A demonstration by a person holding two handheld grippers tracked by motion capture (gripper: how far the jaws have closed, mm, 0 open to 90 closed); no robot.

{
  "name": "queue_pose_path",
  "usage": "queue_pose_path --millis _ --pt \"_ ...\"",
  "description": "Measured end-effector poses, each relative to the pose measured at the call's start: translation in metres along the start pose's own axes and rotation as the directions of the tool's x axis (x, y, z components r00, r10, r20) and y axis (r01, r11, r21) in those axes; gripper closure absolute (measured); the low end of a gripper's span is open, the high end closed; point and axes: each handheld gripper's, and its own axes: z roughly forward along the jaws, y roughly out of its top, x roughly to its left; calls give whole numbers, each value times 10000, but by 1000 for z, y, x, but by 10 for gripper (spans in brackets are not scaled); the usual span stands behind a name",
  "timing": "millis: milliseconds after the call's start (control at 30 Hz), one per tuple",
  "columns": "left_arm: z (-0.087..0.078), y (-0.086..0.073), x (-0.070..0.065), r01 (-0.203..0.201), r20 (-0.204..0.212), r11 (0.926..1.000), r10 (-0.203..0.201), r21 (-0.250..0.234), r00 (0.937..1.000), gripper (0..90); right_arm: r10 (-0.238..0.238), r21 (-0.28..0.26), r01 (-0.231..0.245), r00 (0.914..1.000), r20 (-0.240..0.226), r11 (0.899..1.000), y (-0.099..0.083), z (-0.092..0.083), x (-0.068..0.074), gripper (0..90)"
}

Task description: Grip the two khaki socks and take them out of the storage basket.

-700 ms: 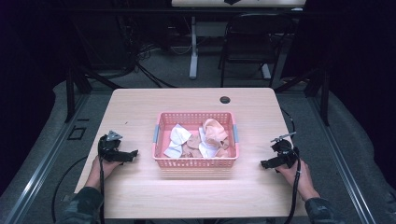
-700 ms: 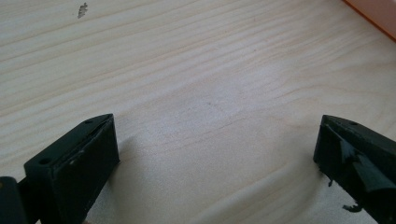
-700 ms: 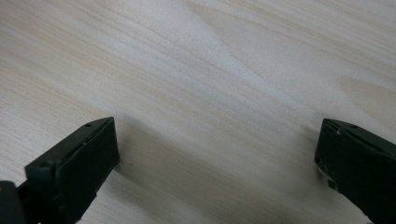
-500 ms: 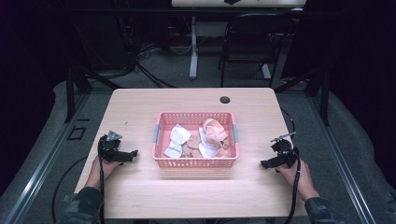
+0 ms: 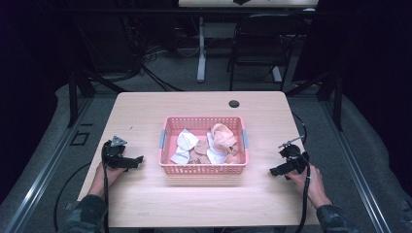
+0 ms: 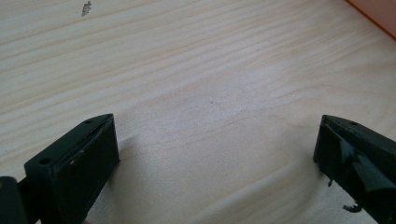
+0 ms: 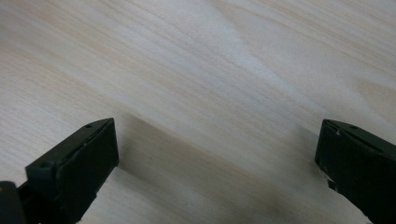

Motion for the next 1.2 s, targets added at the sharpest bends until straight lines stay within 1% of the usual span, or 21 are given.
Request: queue_pose_path --millis 33,100,133,167,233,267,333,367,500,600,633,667,733,800,833,867,900,933,967,1067,1200 --pt "0 0 0 -5 12 10000 5 0 10000 0 -197 141 196 9998 72 9997 1 -2 0 0" --pt "1 0 0 18 26 10000 -18 -50 10000 0 -228 104 229 9997 -69 9997 3 -5 3 0" --pt "1 1 0 -21 21 10000 21 -38 10000 0 -272 105 272 9996 -34 9996 4 -7 4 0" --pt "1 1 0 -35 24 10000 35 -14 10000 0 -234 22 234 9997 -44 9997 5 -8 5 0" --pt "1 1 0 -24 19 10000 24 -10 10000 0 -99 91 101 9998 -197 9999 8 -11 6 6" --pt "1 1 0 14 -11 10000 -14 -42 10000 0 -82 189 84 9999 -82 9998 9 -12 6 7" --pt "1 1 0 13 -16 10000 -13 -46 10000 0 -152 234 157 9996 -232 9996 11 -15 8 11" --pt "1 1 0 10 -16 10000 -10 -46 10000 0 -220 168 223 9996 -200 9996 12 -18 8 15" --pt "1 1 -1 56 -26 10000 -56 -49 10000 0 -104 -34 103 9996 -277 9999 19 -30 10 15" --pt "2 1 -1 46 -41 10000 -46 -55 10000 0 -325 -307 317 9991 -277 9990 24 -42 15 15" --pt "2 1 -1 50 -42 10000 -50 -55 10000 0 -316 -464 299 9988 -369 9985 25 -47 17 15" --pt "2 1 -1 61 -48 10000 -61 -43 10000 0 -357 -575 338 9989 -316 9978 26 -51 18 14" --pt "2 2 -1 94 -42 10000 -94 -8 9999 0 -424 -824 391 9983 -393 9958 29 -59 23 10" --pt "2 2 -1 94 -43 10000 -94 -12 9999 0 -520 -978 479 9979 -398 9941 34 -67 27 5" --pt "2 2 -1 91 -43 10000 -91 -10 9999 0 -603 -954 567 9975 -357 9938 37 -71 29 3" --pt "2 2 -1 81 -46 10000 -82 -5 10000 0 -617 -1093 570 9973 -406 9924 40 -74 32 1" --pt "2 2 -1 103 -47 9999 -103 -9 9999 0 -619 -1158 578 9976 -319 9916 43 -77 35 1" --pt "2 1 -1 106 -48 9999 -106 -7 9999 0 -643 -1252 596 9974 -339 9903 46 -80 38 1" --pt "2 2 -1 107 -51 9999 -107 -5 9999 0 -769 -1324 721 9965 -319 9886 50 -85 42 1" --pt "2 2 -1 109 -48 9999 -109 -11 9999 0 -994 -1470 930 9944 -371 9848 57 -91 50 1" --pt "2 2 -1 89 -52 10000 -89 6 9999 0 -1168 -1639 1065 9917 -543 9807 66 -96 59 0"
